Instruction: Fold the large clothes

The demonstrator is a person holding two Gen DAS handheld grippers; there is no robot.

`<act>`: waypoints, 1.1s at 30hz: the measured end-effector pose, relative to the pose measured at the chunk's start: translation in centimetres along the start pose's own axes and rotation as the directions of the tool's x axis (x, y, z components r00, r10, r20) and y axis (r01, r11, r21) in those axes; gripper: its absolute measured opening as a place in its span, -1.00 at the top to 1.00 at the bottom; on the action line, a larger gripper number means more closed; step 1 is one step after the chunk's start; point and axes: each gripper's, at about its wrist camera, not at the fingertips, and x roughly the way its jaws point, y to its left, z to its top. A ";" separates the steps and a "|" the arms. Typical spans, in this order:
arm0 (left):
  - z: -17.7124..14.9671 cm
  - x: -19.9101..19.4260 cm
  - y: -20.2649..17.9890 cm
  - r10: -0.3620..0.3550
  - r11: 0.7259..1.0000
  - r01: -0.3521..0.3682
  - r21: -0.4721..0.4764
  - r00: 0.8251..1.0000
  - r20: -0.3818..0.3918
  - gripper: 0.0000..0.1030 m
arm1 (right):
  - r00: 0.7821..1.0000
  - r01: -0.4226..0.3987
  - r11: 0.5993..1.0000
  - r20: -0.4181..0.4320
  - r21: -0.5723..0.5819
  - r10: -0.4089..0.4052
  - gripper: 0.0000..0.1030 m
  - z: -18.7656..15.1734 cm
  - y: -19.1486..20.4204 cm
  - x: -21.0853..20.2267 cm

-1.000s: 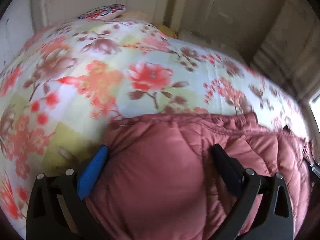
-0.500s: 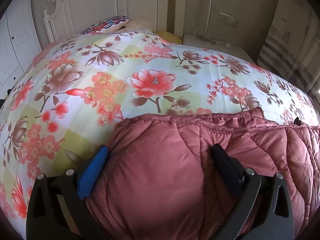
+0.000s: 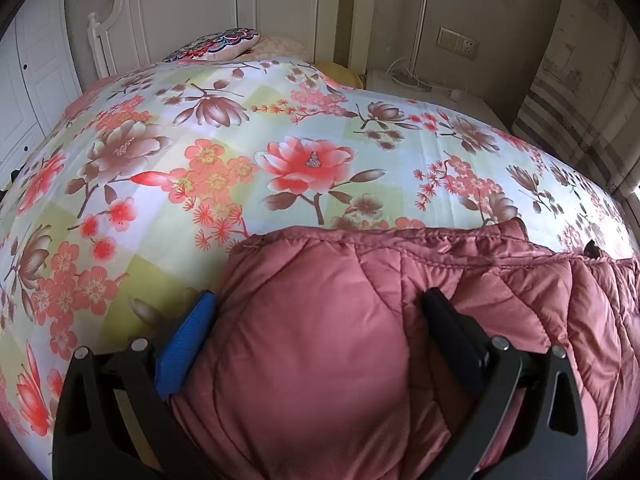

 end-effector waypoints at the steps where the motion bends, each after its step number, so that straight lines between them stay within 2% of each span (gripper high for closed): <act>1: 0.0 0.0 -0.1 0.000 1.000 0.000 0.004 1.000 0.001 -0.96 | 1.000 0.013 1.000 0.007 -0.008 -0.013 -0.91 0.0 0.2 -0.2; 3: -0.1 -0.1 -0.4 0.018 1.000 -0.018 0.017 1.000 0.006 -0.96 | 0.994 0.113 0.989 0.012 -0.095 -0.112 -0.91 -0.2 2.1 0.2; 5: 0.0 0.0 -0.2 0.015 1.000 -0.016 0.014 1.000 0.005 -0.96 | 0.987 0.162 0.977 0.027 -0.138 -0.160 -0.91 -0.5 3.3 0.4; 9: 0.0 -0.1 -0.3 0.016 1.000 -0.016 0.012 1.000 0.008 -0.96 | 0.995 0.099 0.991 0.017 -0.089 -0.098 -0.91 -0.3 1.9 0.6; 13: 0.0 -0.1 -0.3 0.017 1.000 -0.017 0.013 1.000 0.009 -0.96 | 0.993 0.115 0.988 0.020 -0.102 -0.113 -0.91 -0.1 2.3 0.5; 16: 0.2 -0.4 -0.2 0.028 1.000 -0.028 0.006 1.000 -0.001 -0.96 | 0.994 0.109 0.989 0.033 -0.103 -0.106 -0.91 -0.1 3.4 -1.4; 18: 0.3 -2.1 -0.5 0.076 0.997 -0.076 0.006 0.996 0.040 -0.96 | 0.997 0.036 0.990 0.073 -0.136 -0.026 -0.91 -0.7 5.1 -3.5; 20: -0.4 -5.5 -1.4 0.046 0.999 -0.049 0.016 0.986 0.159 -0.96 | 0.995 -0.013 0.976 0.093 -0.216 0.034 -0.91 -1.6 7.7 -5.1; 22: -1.8 -8.4 -3.5 -0.031 0.997 0.013 0.079 0.973 0.231 -0.96 | 0.995 -0.031 0.935 0.082 -0.353 0.064 -0.91 -3.5 11.4 -5.6; 24: -3.2 -9.5 -5.7 -0.056 0.987 0.014 0.158 0.963 0.264 -0.96 | 0.999 -0.023 0.889 0.033 -0.457 0.043 -0.91 -5.5 14.1 -4.0; 25: -4.4 -9.5 -7.4 -0.054 0.974 -0.011 0.228 0.960 0.276 -0.96 | 1.000 0.001 0.874 0.018 -0.485 0.009 -0.91 -6.5 14.7 -2.6; 26: -5.4 -8.9 -8.8 -0.043 0.957 -0.038 0.287 0.963 0.268 -0.96 | 0.999 0.005 0.875 0.032 -0.484 0.013 -0.91 -7.0 14.8 -2.0; 27: -6.8 -7.1 -10.5 -0.006 0.926 -0.080 0.368 0.974 0.227 -0.96 | 0.998 -0.004 0.888 0.051 -0.460 0.031 -0.91 -7.2 14.4 -1.7; 29: -7.4 -5.7 -11.5 0.039 0.905 -0.128 0.406 0.974 0.222 -0.96 | 0.999 -0.018 0.900 0.030 -0.435 0.034 -0.91 -6.9 14.0 -1.6; 31: -6.8 -5.6 -11.3 0.022 0.916 -0.098 0.390 0.981 0.195 -0.96 | 1.000 -0.022 0.903 0.009 -0.429 0.029 -0.91 -6.4 13.6 -2.1; 33: -6.4 -5.4 -10.7 -0.008 0.927 -0.054 0.370 0.987 0.163 -0.96 | 0.999 0.005 0.922 0.039 -0.386 0.011 -0.91 -6.0 12.3 -3.6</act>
